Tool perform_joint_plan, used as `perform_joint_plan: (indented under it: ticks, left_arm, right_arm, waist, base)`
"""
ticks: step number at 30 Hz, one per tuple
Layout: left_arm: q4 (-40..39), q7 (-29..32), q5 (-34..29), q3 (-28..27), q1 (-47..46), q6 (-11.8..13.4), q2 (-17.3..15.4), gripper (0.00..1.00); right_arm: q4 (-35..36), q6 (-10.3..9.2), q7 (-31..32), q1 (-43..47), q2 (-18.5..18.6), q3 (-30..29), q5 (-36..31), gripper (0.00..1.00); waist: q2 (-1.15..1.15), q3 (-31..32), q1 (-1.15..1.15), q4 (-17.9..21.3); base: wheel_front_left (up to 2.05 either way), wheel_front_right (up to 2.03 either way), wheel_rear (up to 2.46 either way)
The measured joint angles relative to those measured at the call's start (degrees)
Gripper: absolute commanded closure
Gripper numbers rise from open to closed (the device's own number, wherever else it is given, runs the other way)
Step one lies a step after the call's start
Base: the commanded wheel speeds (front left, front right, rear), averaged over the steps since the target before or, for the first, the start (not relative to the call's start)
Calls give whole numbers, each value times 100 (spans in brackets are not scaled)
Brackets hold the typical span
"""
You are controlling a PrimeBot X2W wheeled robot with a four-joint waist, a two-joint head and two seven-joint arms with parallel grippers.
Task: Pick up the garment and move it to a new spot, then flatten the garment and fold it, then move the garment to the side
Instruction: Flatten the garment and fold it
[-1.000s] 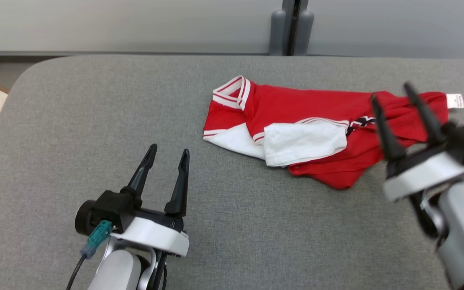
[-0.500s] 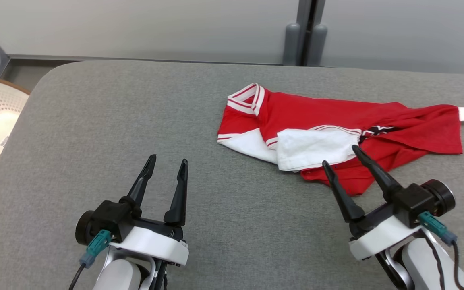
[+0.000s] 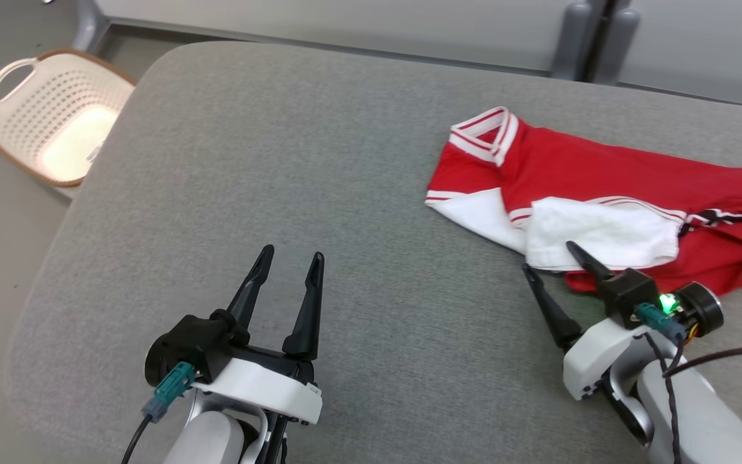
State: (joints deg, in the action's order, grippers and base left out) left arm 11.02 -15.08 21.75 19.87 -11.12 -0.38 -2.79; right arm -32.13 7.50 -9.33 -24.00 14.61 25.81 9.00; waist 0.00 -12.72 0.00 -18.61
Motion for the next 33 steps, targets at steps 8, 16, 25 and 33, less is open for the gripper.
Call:
perform_joint_plan:
  ticks: [8,16,25,33]
  left_arm:
    - [-9,-1,103,34,7,64,-3,0]
    - [-12,0,116,46,12,98,-1,0]
    - [-1,0,30,9,7,78,-1,0]
    - [-24,0,-79,-110,63,15,-1,0]
  right_arm:
    - [-443,0,-24,-189,27,-122,13,100]
    - [-405,0,-90,-262,78,-73,107,100]
    - [172,0,-318,-194,69,-436,261,100]
    - [955,0,-447,499,-131,-1173,426,100]
  waist:
    - [0,-159,0,-393]
    - [0,-77,0,-259]
    - [0,91,0,65]
    - [0,257,0,409]
  base:
    - [0,0,0]
    - [0,0,0]
    - [0,0,0]
    - [0,0,0]
